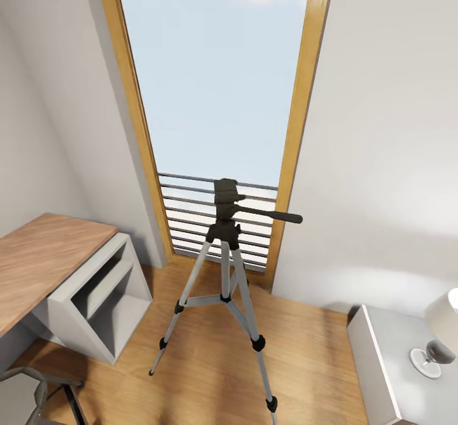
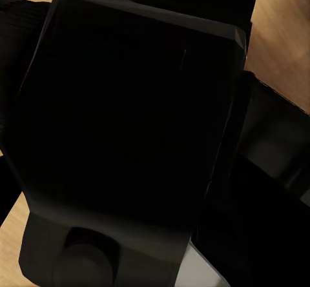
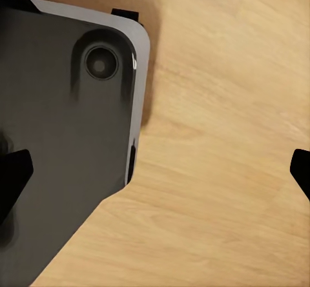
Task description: Attach the digital camera to the camera tripod in the bedroom.
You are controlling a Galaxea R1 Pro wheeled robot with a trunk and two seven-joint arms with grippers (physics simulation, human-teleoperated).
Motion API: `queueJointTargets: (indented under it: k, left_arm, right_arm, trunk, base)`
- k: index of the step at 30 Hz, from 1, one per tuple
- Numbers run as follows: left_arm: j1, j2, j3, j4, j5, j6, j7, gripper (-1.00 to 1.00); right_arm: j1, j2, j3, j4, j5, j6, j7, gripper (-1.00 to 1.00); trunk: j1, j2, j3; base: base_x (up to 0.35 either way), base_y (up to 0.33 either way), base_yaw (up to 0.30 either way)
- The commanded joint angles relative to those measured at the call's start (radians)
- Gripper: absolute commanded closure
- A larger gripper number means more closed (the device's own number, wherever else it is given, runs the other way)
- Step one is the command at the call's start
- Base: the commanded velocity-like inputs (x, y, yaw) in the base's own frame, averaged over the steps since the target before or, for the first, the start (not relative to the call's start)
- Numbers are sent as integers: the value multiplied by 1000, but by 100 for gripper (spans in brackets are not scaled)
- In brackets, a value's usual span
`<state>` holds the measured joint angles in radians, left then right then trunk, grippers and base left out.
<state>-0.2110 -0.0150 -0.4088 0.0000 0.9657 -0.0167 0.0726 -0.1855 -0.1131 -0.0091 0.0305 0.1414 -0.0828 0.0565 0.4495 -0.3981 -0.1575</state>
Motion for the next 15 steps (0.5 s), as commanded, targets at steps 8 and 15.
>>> queueJointTargets:
  k: [8, 15]
  left_arm:
    - [-1, 3, -8, 0, 7, -3, 4, 100]
    - [-1, 11, -10, -5, 3, -8, 4, 100]
  right_arm:
    - [-2, -6, 3, 1, 19, -8, -5, -100]
    - [-2, -6, 26, -12, 67, -9, -8, -100]
  trunk:
    - [1, -2, -2]
    - [1, -2, -2]
  base:
    - [0, 0, 0]
    - [0, 0, 0]
